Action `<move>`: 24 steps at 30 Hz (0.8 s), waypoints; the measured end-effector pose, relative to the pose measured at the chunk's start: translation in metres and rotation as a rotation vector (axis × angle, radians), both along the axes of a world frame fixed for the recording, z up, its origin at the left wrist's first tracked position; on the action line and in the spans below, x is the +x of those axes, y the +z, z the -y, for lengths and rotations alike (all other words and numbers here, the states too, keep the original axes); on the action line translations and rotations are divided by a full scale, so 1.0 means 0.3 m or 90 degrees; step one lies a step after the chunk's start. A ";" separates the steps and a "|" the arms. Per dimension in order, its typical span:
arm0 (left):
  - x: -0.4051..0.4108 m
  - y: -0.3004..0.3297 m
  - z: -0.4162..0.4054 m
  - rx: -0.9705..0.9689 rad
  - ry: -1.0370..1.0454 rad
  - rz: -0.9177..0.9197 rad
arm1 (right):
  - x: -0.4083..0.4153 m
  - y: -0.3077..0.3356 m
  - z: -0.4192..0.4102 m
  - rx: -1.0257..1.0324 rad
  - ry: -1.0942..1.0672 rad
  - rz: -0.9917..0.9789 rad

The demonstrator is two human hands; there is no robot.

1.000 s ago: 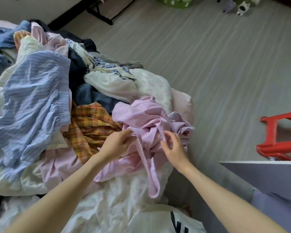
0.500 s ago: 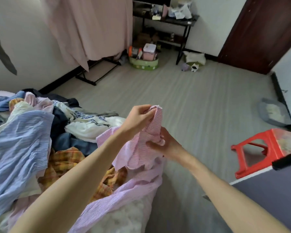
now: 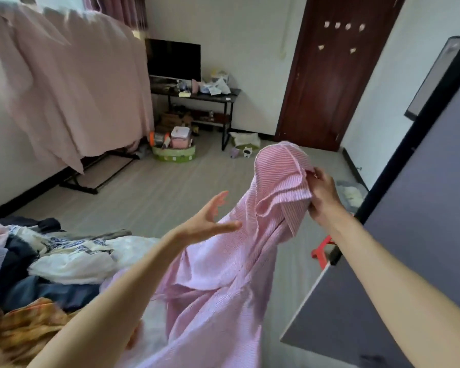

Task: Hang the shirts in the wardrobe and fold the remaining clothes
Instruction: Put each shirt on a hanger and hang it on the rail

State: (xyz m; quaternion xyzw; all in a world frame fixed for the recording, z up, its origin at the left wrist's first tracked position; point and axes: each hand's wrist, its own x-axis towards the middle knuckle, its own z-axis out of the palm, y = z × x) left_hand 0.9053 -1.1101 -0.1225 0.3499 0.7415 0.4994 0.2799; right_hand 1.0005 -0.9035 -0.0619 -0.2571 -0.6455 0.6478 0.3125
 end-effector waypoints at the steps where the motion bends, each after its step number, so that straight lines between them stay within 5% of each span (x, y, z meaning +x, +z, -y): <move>1: 0.028 -0.024 -0.028 0.002 -0.019 0.001 | 0.009 0.025 -0.006 -0.027 0.006 -0.018; 6: 0.168 -0.040 -0.230 0.078 -0.136 0.015 | 0.091 0.129 -0.048 -0.081 -0.004 -0.087; 9: 0.212 -0.027 -0.336 0.047 -0.039 -0.006 | 0.145 0.159 -0.122 -0.122 -0.094 -0.125; 11: 0.242 0.009 -0.382 0.103 0.042 0.084 | 0.188 0.136 -0.161 -0.134 -0.064 -0.145; 14: 0.258 0.105 -0.436 0.222 0.117 0.247 | 0.310 0.006 -0.192 -0.043 0.104 0.039; 17: 0.230 0.216 -0.472 0.288 0.147 0.292 | 0.408 -0.135 -0.153 0.137 0.279 0.243; 21: 0.174 0.273 -0.497 0.251 0.254 0.219 | 0.401 -0.126 -0.139 0.329 0.115 0.324; 24: 0.149 0.241 -0.466 0.086 0.239 0.157 | 0.369 -0.017 -0.157 0.325 0.029 0.321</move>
